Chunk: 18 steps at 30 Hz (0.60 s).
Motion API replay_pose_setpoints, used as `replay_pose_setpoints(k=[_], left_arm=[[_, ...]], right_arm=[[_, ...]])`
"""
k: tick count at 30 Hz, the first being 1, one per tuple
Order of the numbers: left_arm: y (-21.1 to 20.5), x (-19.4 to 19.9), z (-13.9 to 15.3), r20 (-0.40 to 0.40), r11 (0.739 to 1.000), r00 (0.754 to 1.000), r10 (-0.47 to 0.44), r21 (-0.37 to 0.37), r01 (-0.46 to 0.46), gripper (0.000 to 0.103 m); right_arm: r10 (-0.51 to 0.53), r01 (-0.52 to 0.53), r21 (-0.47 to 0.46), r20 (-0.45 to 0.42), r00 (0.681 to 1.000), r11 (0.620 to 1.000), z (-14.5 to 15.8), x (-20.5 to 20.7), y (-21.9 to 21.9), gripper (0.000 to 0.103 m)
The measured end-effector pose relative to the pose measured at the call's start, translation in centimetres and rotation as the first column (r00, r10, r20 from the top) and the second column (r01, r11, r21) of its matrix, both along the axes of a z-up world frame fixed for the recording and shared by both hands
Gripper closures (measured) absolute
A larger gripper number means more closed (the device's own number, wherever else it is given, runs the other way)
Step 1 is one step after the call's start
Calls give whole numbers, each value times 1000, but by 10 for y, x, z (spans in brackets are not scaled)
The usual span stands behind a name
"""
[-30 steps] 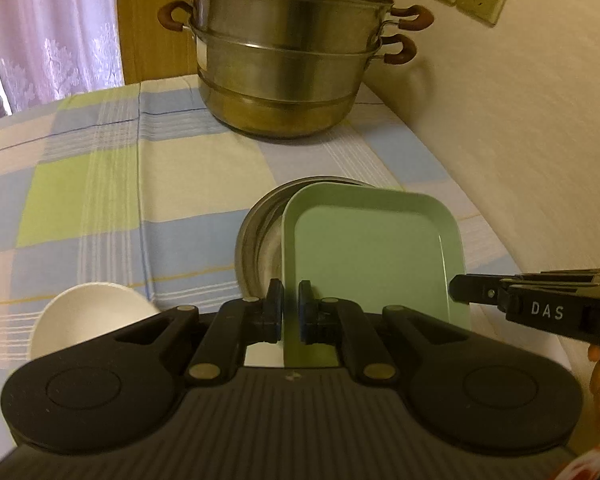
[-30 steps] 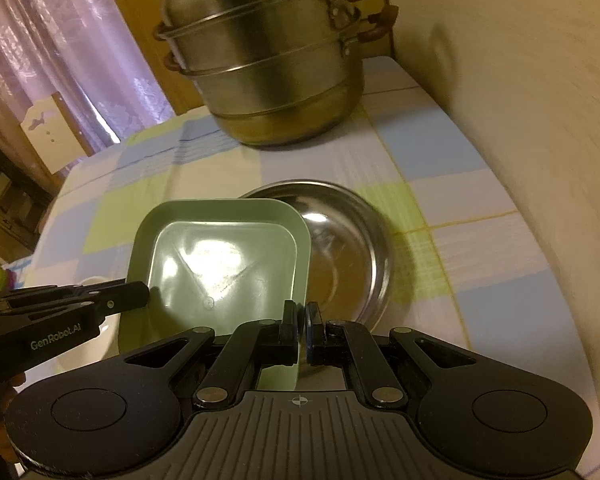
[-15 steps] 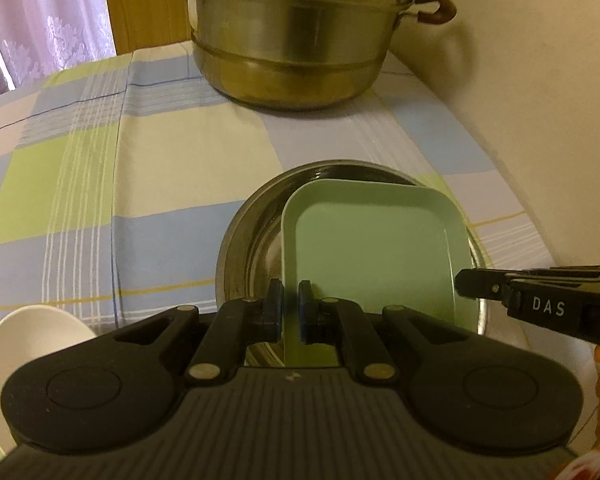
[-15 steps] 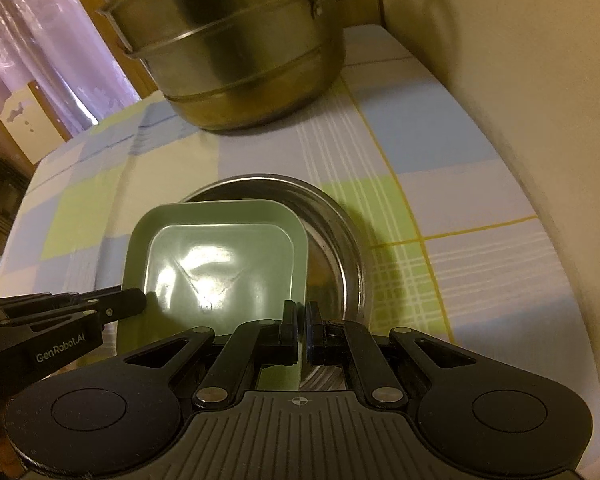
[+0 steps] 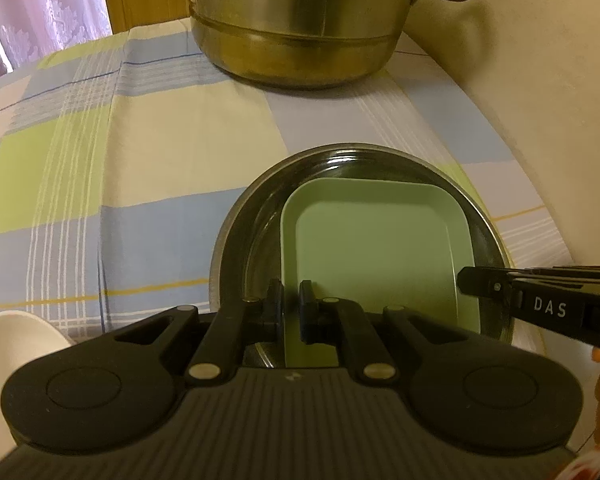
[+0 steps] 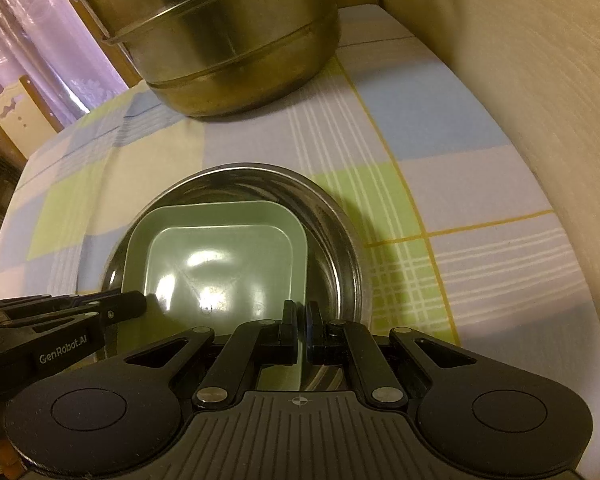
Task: Organize plates and bowls
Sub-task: 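Lower the green plate into the steel plate and open both grippers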
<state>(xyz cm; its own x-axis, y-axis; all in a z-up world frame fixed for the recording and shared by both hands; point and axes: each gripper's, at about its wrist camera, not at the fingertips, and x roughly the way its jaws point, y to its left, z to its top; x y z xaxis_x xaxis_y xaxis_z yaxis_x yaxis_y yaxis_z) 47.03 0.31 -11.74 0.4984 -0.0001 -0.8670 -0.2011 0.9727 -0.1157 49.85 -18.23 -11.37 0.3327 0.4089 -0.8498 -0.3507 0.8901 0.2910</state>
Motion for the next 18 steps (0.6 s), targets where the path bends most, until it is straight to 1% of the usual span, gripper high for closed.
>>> replay_pose_setpoints(k=[2,6,8,12,18], left_arm=[[1,3,-1,-3,1000,1000,-3,-5,2,94],[-1,3,0,2,1000,1000,-11,23,11,92],[-1,2,3,5,1000,1000,-18,25,18,91],[-1,-5,14,28,999,999,-33,28,32,91],[2,-27,38,65,998,996,-65,20,64,90]], right_arm=[[4,-4,-6,12,1000,1000,-1,0,1,99],[7,-7,-6,31,999,1000,-1,0,1,99],[3,-4,5,34,999,1000,0,0,0,99],[-8,6,38,59,998,999,10,-8,-4,98],[-31,23,90,88,996,996,36,-24,-11,96]])
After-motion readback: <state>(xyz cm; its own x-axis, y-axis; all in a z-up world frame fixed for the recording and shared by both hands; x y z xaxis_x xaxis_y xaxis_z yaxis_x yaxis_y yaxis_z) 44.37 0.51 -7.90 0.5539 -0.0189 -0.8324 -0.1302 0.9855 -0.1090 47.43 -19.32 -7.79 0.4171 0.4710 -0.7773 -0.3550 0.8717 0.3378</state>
